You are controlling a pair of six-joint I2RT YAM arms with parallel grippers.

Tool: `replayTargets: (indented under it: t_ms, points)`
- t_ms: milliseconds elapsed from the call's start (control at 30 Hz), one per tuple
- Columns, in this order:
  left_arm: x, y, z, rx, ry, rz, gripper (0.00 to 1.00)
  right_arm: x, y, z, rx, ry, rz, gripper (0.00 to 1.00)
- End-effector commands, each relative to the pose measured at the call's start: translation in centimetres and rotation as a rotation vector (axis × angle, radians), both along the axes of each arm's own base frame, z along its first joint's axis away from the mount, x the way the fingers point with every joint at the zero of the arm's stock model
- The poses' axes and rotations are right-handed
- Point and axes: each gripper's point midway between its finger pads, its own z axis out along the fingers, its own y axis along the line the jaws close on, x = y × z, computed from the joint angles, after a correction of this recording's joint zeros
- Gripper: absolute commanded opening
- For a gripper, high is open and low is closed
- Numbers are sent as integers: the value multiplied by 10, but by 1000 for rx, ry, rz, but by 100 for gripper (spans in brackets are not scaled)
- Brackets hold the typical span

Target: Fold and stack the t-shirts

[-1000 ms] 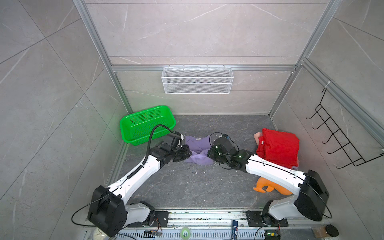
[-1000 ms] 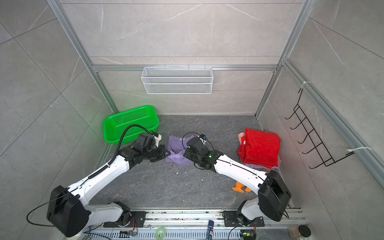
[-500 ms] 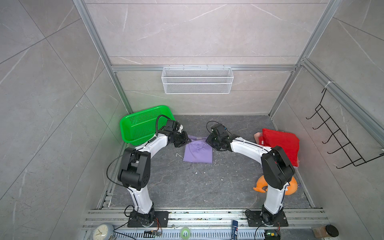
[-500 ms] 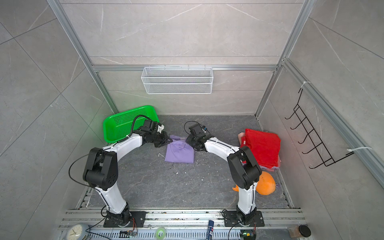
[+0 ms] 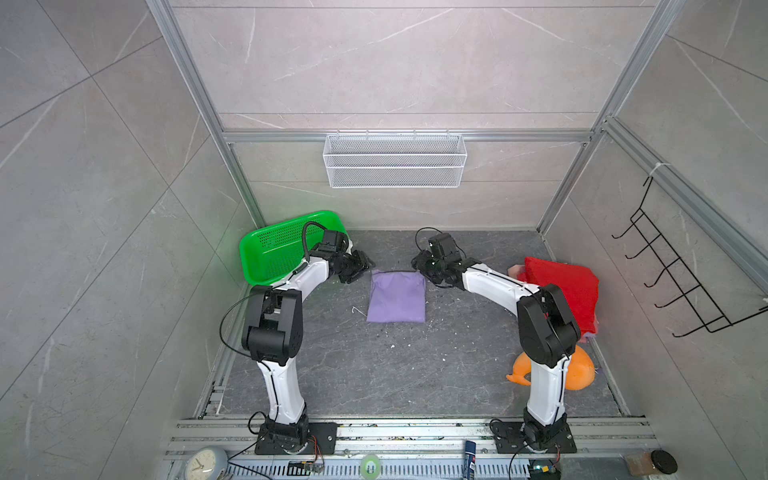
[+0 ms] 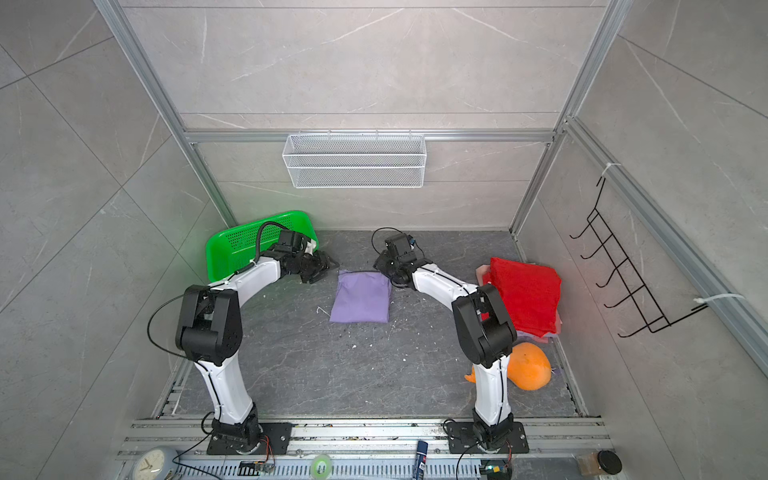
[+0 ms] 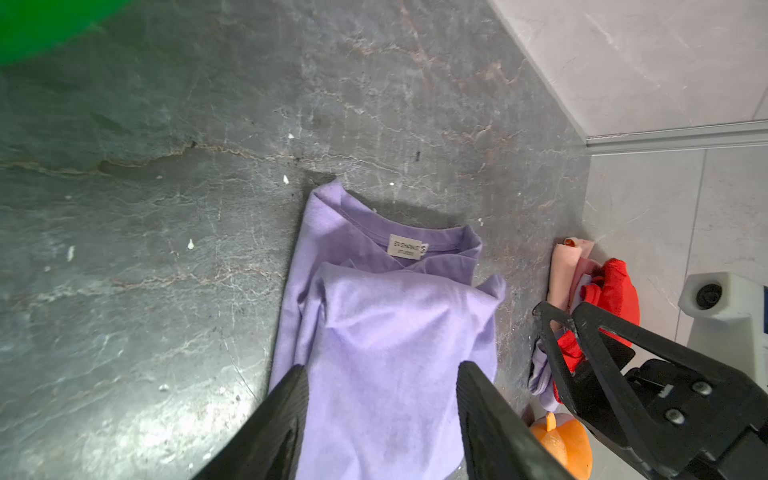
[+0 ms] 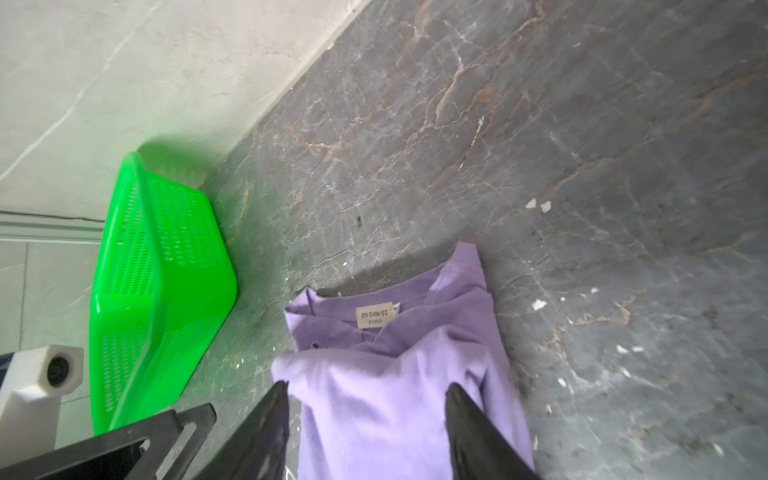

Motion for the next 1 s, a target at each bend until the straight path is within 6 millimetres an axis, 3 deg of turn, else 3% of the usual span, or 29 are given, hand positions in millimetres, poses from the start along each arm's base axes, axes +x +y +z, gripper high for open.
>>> replayTargets:
  t_ms: [0, 100, 300, 400, 533, 700, 833, 900, 967]
  points:
    - [-15, -12, 30, -12, -63, -40, 60, -22, 10, 11, 15, -1, 54, 60]
    - [-27, -36, 29, -62, -45, -73, 61, -28, 30, 7, 73, -4, 85, 59]
    - [-26, -72, 10, -163, 23, -84, 61, -8, 45, -21, 97, 30, 68, 52]
    - [-16, -80, -1, -206, 36, -83, 61, 1, 42, -35, 71, 49, 45, 48]
    - [7, -84, -20, -204, 59, -87, 61, 8, 23, -58, 9, 77, -19, 40]
    - [37, -57, -48, -149, 84, -3, 60, 14, 10, -93, -61, 133, -22, 27]
    - [42, -28, -70, -116, 122, 60, 60, 12, 1, -126, -118, 205, -13, 22]
    - [40, -17, -76, -88, 135, 76, 60, 11, -4, -134, -137, 214, -7, 22]
    - [37, -13, -69, -83, 121, 70, 59, 12, -7, -128, -145, 195, 8, 25]
